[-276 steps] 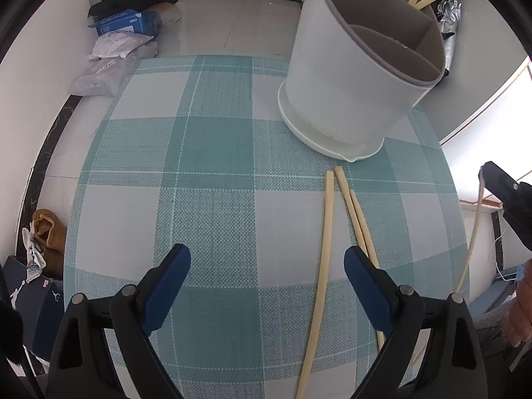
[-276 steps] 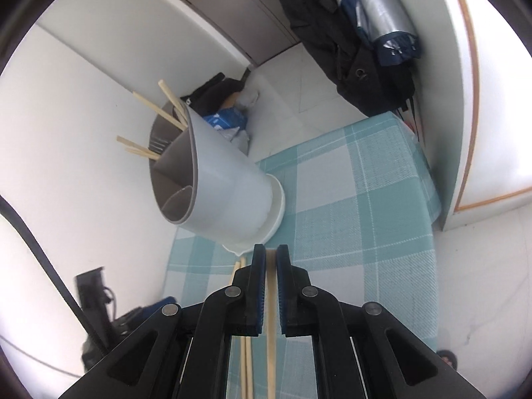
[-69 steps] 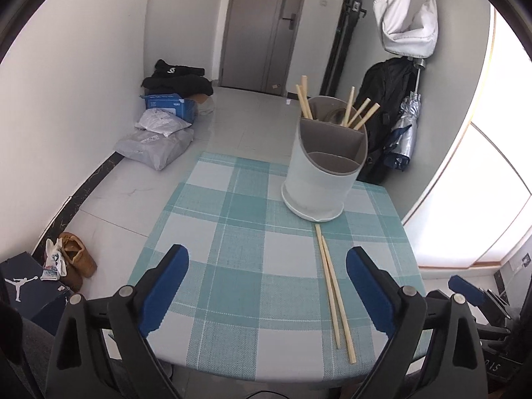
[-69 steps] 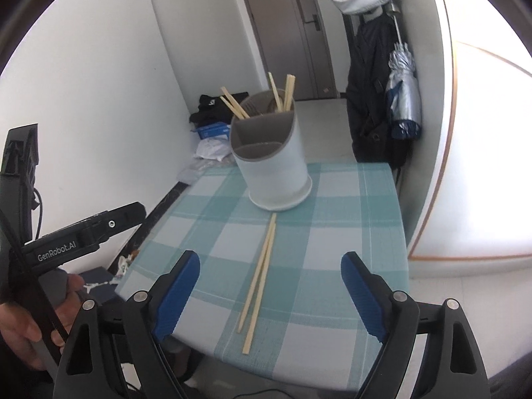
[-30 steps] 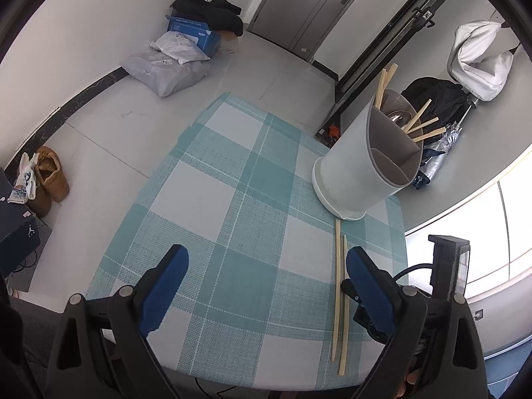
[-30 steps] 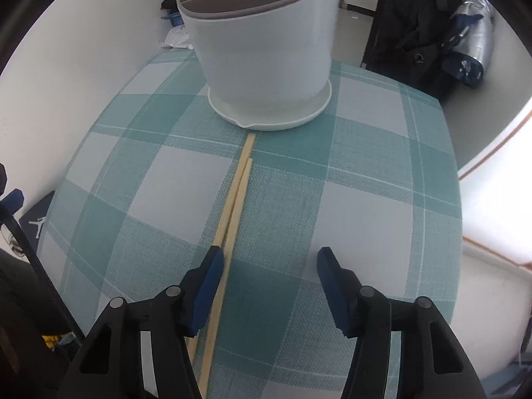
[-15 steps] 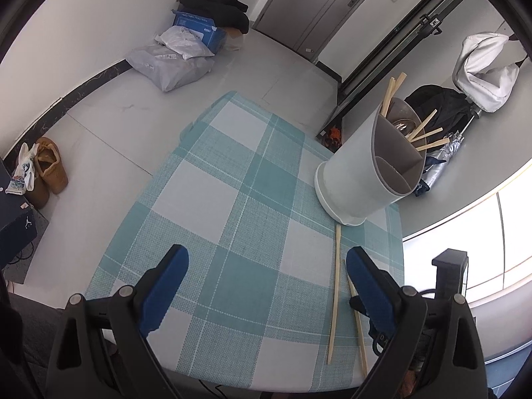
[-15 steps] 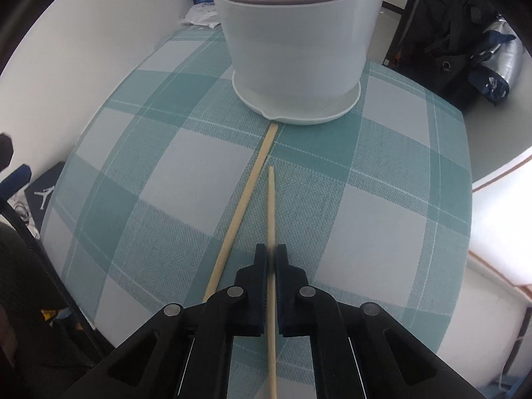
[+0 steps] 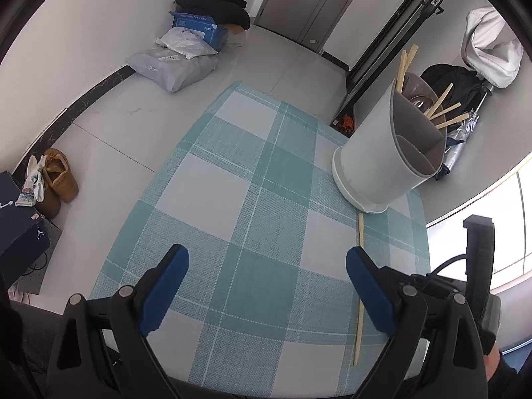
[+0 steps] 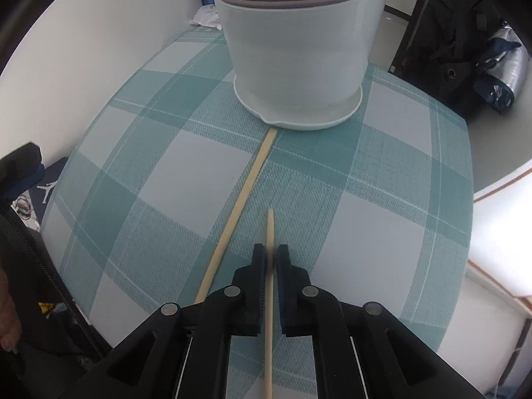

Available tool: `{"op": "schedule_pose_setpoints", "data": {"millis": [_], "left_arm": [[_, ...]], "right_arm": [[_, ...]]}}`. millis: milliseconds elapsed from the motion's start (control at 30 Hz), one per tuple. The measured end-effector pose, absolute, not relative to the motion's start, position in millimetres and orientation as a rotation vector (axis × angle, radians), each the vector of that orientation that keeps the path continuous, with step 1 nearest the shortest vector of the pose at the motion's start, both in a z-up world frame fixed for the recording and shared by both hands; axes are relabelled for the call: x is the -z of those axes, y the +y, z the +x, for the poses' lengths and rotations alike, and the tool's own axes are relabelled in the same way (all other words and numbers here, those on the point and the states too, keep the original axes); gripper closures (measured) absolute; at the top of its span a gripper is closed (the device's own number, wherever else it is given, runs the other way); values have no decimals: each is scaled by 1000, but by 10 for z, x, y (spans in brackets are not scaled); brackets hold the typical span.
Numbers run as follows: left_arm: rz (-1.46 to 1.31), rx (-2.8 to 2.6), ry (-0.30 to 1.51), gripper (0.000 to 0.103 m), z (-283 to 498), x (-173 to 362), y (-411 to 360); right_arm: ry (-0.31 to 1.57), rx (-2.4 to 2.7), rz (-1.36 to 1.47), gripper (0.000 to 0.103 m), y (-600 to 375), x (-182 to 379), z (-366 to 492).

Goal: Organize utensils
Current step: 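Lift the chopstick with the right gripper while the left gripper grasps the last chopstick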

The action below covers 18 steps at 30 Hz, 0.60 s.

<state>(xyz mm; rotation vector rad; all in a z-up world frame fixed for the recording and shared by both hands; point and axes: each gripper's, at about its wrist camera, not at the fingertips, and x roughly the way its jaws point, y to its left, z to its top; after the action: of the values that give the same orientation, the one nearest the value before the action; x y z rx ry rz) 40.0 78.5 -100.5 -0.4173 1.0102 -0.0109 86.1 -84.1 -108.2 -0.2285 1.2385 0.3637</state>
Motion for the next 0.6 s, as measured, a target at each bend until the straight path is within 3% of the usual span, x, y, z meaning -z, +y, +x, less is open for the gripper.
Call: {"op": "schedule_pose_setpoints", "data": {"millis": [167,233,600], "left_arm": [[-369,13,1056,9,446,1106,678],[-319,50,1057,9,458,1121,585],[-6,209,1078,9,824,1152,-256]], "right_arm": [[1206,-388,-165,95,-828,1081,1021],[1209,-409,-43,100,-978,1090,1091],[1101,-371,532,100,-2112,895,1275]]}}
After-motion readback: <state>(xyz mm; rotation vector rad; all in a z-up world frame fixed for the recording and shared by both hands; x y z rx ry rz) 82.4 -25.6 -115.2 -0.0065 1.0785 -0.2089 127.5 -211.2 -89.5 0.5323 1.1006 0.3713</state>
